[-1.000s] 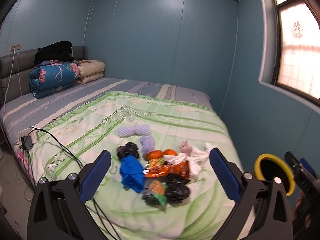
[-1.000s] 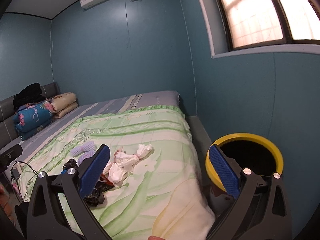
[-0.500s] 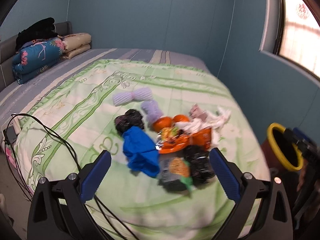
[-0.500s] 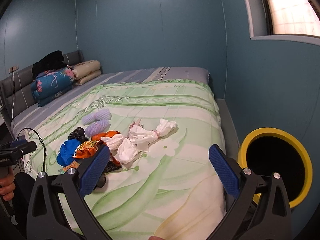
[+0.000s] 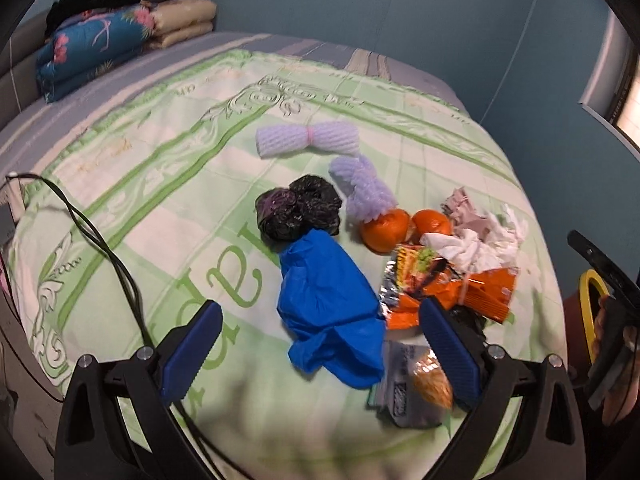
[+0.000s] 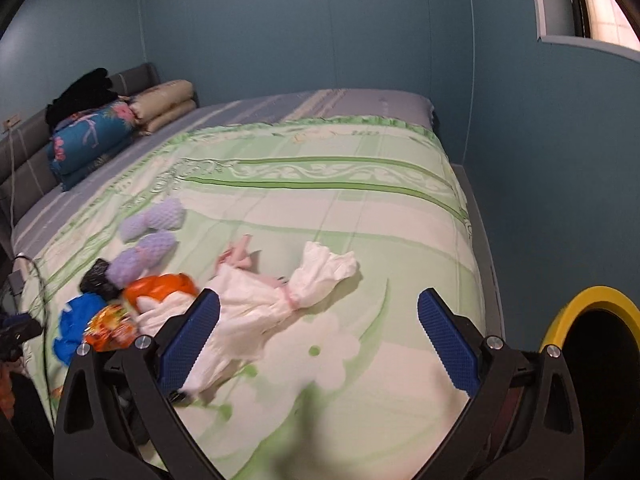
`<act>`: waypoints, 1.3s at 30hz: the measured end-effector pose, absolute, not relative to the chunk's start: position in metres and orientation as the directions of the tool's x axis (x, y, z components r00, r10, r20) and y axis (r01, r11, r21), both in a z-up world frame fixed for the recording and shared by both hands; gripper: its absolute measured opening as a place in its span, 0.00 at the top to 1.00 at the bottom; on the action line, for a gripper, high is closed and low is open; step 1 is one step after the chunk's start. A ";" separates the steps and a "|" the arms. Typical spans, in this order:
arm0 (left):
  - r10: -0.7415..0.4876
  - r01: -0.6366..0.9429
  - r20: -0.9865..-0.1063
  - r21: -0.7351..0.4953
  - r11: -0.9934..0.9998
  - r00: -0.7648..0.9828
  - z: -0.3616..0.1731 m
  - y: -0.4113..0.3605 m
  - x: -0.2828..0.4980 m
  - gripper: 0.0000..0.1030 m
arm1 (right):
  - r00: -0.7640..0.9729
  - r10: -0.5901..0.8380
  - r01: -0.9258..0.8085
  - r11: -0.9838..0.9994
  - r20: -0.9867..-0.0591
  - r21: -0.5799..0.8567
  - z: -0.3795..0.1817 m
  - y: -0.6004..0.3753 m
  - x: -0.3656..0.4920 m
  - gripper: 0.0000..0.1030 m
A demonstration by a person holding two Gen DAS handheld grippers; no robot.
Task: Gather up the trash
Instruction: 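Grasp the blue glove with the left tool while the right tool grasps a white tissue, then carry the blue glove and white tissue with both tools over the yellow bin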
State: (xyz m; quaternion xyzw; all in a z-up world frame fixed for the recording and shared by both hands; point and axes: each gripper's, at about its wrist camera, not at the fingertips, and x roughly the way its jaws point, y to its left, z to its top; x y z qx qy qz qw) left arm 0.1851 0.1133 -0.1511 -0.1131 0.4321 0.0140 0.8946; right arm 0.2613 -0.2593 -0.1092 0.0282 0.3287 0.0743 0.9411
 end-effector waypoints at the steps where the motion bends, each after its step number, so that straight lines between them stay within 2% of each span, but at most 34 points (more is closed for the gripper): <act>1: -0.070 -0.128 -0.780 -0.190 0.973 0.622 -0.154 0.114 0.188 0.08 | 0.765 0.149 -0.110 0.989 -0.626 0.100 -0.114 -0.259 0.272 0.08; 8: -0.049 -0.151 -0.793 -0.176 0.973 0.608 -0.174 0.117 0.204 0.08 | 0.715 0.116 -0.048 0.992 -0.689 0.117 -0.135 -0.249 0.324 0.08; 12: -0.045 -0.161 -0.801 -0.175 0.971 0.597 -0.183 0.119 0.212 0.16 | 0.695 0.078 0.000 0.994 -0.715 0.107 -0.146 -0.243 0.336 0.08; 14: -0.051 -0.161 -0.801 -0.181 0.970 0.596 -0.186 0.120 0.214 0.17 | 0.678 0.079 0.004 0.994 -0.731 0.111 -0.153 -0.238 0.340 0.08; 17: -0.056 -0.156 -0.812 -0.179 0.971 0.580 -0.193 0.120 0.219 0.24 | 0.648 0.079 0.002 0.994 -0.758 0.106 -0.164 -0.230 0.344 0.10; 19: -0.058 -0.156 -0.821 -0.177 0.972 0.568 -0.197 0.119 0.222 0.30 | 0.633 0.091 -0.001 0.993 -0.769 0.117 -0.168 -0.227 0.344 0.20; 21: -0.066 -0.160 -0.828 -0.185 0.970 0.557 -0.203 0.119 0.226 0.47 | 0.617 0.099 -0.007 0.993 -0.780 0.120 -0.172 -0.224 0.345 0.25; 23: -0.078 -0.158 -0.830 -0.196 0.968 0.552 -0.205 0.120 0.227 0.58 | 0.615 0.104 -0.012 0.992 -0.781 0.123 -0.174 -0.223 0.345 0.31; 24: -0.081 -0.155 -0.829 -0.198 0.968 0.553 -0.206 0.119 0.227 0.66 | 0.611 0.113 -0.015 0.991 -0.783 0.131 -0.175 -0.223 0.345 0.36; 27: -0.096 -0.145 -0.823 -0.212 0.967 0.560 -0.205 0.118 0.227 0.79 | 0.602 0.121 -0.011 0.990 -0.789 0.142 -0.177 -0.224 0.347 0.57; 34: -0.135 -0.122 -0.781 -0.261 0.958 0.610 -0.196 0.122 0.217 0.87 | 0.621 0.164 -0.030 0.982 -0.766 0.186 -0.172 -0.231 0.342 0.81; 39: -0.180 -0.100 -0.724 -0.326 0.940 0.665 -0.184 0.129 0.203 0.88 | 0.685 0.173 -0.039 0.979 -0.708 0.201 -0.151 -0.241 0.331 0.85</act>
